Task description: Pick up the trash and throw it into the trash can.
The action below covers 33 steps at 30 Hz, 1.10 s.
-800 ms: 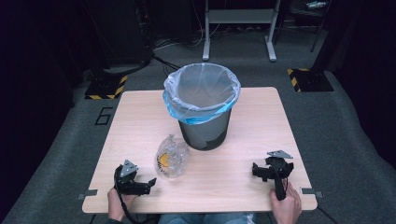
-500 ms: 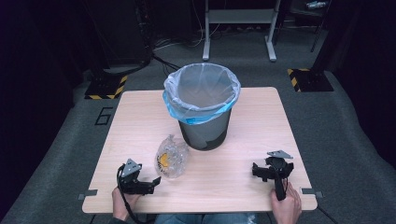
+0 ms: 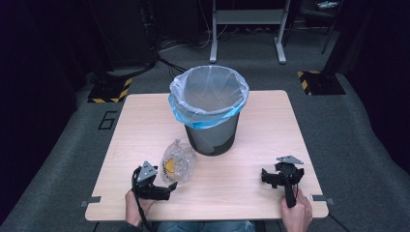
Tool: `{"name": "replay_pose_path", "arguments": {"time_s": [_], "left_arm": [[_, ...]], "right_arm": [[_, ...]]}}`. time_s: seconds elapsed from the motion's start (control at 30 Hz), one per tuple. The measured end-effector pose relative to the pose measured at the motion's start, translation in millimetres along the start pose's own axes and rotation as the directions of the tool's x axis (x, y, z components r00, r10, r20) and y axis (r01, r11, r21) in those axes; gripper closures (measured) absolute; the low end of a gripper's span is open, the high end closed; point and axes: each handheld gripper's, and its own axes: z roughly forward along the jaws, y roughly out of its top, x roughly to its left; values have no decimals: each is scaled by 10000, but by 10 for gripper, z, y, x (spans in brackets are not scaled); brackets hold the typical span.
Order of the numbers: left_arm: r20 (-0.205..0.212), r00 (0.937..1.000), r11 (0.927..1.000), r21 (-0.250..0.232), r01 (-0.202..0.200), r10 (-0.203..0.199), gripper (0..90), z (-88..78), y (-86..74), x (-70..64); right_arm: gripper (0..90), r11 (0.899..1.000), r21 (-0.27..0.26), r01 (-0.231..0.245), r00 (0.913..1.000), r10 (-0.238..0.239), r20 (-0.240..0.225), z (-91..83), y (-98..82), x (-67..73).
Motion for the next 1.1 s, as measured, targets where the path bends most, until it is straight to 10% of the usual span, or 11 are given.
{"name": "replay_pose_path", "arguments": {"time_s": [0.4,0.73,1.1], "left_arm": [[-679,9974,9982,565,-204,242,36,489,129,16],[-890,9960,9990,-444,40,-80,754,482,-2,99],[-826,9948,9936,-1004,511,-595,852,246,-9,234]], "right_arm": [[0,10000,1,23,10000,-23,-36,2,1,-2],[0,10000,1,26,10000,-26,-28,1,1,-3],[0,10000,0,34,10000,-34,-31,1,1,-4]]}}
